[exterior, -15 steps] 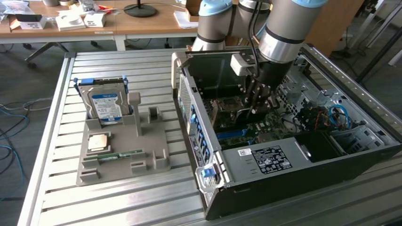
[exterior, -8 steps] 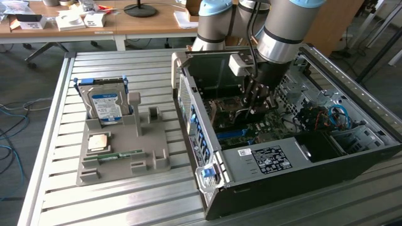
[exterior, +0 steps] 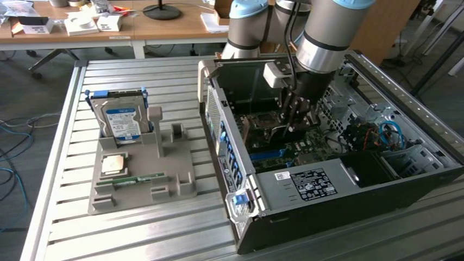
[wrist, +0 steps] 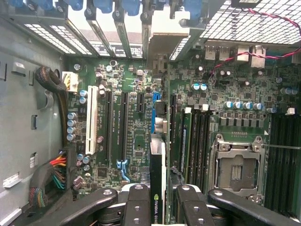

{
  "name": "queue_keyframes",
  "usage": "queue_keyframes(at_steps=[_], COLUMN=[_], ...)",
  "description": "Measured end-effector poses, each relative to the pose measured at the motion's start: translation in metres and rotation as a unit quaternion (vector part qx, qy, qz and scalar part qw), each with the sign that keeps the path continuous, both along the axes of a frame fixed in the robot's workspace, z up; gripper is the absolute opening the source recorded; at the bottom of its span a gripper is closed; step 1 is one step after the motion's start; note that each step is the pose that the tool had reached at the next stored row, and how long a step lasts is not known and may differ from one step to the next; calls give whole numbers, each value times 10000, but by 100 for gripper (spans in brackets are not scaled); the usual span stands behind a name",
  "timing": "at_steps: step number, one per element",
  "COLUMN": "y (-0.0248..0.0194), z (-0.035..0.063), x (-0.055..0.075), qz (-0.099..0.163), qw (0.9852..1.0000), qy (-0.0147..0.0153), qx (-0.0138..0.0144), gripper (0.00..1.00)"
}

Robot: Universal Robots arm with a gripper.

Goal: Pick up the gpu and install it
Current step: 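Insert the gpu into the slot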

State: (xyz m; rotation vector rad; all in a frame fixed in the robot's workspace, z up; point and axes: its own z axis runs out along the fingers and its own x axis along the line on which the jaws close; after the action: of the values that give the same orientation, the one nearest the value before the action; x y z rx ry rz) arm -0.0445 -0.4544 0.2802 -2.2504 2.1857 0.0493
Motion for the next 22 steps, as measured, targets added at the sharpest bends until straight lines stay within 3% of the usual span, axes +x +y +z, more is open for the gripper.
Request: queue_keyframes(at_steps=[22], y=[0], z=[-25], x=[-37], qz=[-1], qw=[10000], qy=[0], qx=[0], gripper=[26])
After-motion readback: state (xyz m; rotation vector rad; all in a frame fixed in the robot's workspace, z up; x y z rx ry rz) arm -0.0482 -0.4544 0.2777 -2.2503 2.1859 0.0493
